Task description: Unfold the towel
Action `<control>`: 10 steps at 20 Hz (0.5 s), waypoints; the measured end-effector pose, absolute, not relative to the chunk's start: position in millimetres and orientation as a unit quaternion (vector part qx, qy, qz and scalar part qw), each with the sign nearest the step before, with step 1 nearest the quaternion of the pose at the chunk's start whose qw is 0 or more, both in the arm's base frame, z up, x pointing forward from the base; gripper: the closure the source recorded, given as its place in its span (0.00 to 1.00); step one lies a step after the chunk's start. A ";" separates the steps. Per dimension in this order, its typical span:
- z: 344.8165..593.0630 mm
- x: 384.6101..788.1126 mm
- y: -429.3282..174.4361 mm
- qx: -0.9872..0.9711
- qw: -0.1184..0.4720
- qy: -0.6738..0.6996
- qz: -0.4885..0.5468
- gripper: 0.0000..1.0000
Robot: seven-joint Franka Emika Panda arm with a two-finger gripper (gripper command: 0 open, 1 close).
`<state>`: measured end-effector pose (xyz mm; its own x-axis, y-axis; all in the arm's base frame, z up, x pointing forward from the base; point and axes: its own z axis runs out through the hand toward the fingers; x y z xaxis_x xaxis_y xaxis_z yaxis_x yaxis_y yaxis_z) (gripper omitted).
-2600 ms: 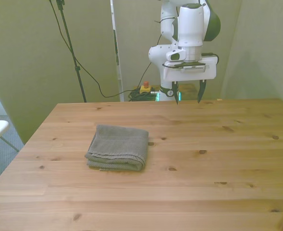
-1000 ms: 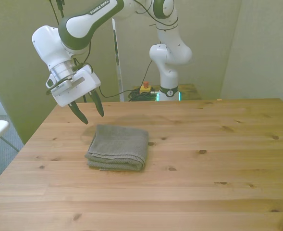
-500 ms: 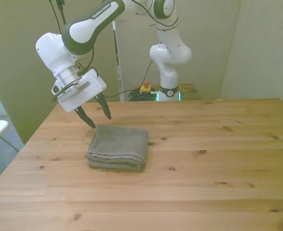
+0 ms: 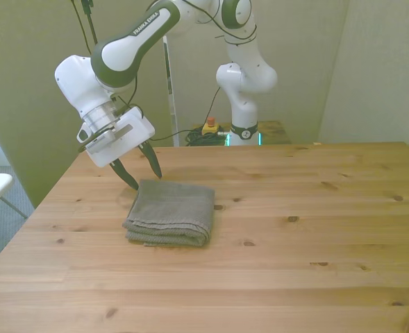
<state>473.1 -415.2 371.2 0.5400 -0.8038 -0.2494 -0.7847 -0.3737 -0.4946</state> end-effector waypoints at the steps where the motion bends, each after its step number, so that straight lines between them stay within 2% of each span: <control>1: 370.2 474.1 -414.3 -0.829 0.288 0.479 -0.017 1.00; 10: 366.3 483.7 -405.1 -0.832 0.288 0.473 -0.021 1.00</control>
<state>483.7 -405.1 366.3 0.5510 -0.7997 -0.2383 -0.7761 -0.3863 -0.4984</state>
